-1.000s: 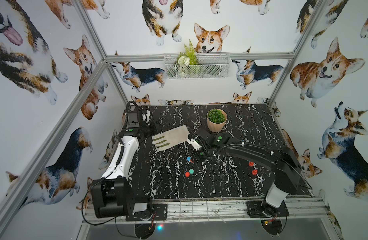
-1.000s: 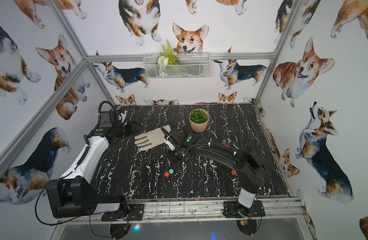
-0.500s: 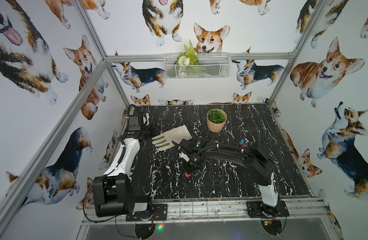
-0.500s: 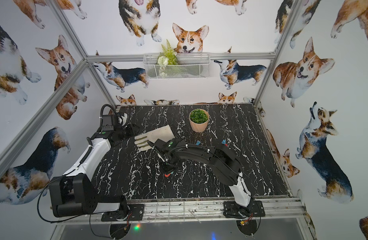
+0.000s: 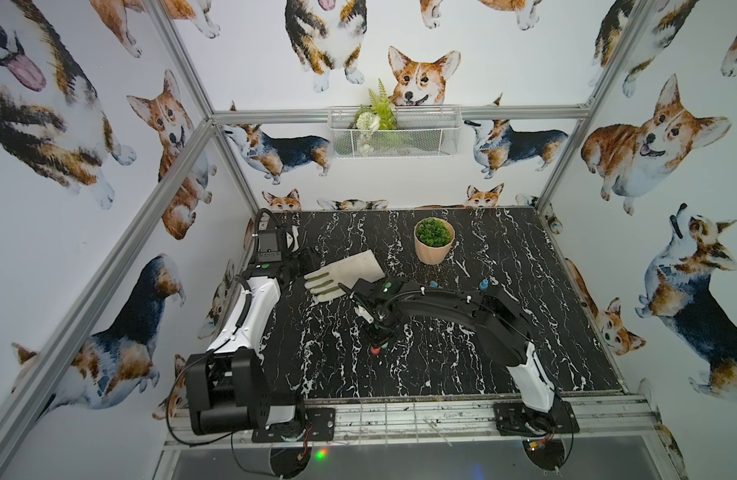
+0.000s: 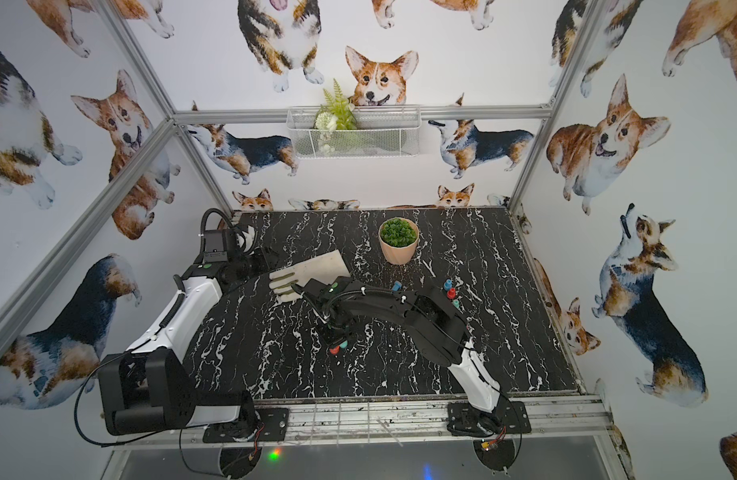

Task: Close the stamp cap
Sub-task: Close the cover of the stamp.

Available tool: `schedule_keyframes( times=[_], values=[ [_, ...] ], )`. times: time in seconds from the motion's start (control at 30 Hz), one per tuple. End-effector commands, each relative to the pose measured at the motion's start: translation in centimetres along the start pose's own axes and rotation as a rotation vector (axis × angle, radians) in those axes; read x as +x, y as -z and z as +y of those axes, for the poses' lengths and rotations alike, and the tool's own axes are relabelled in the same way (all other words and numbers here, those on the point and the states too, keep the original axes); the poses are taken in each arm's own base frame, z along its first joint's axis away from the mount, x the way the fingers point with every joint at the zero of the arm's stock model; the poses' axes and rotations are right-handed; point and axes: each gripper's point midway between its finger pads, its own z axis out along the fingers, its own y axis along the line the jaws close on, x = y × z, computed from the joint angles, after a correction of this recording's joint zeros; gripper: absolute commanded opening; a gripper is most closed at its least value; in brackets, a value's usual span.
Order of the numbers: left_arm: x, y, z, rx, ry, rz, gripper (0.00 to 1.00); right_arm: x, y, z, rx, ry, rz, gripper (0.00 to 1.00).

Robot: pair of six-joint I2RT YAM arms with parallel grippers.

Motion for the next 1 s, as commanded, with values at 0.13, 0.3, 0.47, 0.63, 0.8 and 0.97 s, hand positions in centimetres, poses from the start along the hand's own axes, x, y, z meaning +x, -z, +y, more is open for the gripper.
schedule_keyframes(
  times=[0.13, 0.3, 0.47, 0.63, 0.8, 0.97],
  values=[
    [-0.5, 0.1, -0.2, 0.006, -0.012, -0.021, 0.55, 0.4, -0.3, 0.3, -0.012, 0.013, 0.033, 0.0],
    [-0.5, 0.1, -0.1, 0.004, -0.01, -0.02, 0.55, 0.4, -0.7, 0.1, -0.004, 0.012, 0.045, 0.0],
    [-0.5, 0.1, -0.1, 0.002, -0.013, -0.02, 0.55, 0.6, -1.3, -0.5, 0.032, 0.008, 0.06, 0.0],
    [-0.5, 0.1, 0.0, -0.002, -0.016, -0.021, 0.55, 0.8, -1.7, -1.3, 0.09, 0.02, 0.07, 0.0],
    [-0.5, 0.1, 0.0, -0.004, -0.015, -0.02, 0.55, 1.5, -2.3, -2.3, 0.185, 0.069, 0.09, 0.0],
    [-0.5, 0.1, 0.1, -0.007, -0.016, -0.019, 0.55, 2.2, -3.4, -2.7, 0.263, 0.131, 0.114, 0.0]
  ],
)
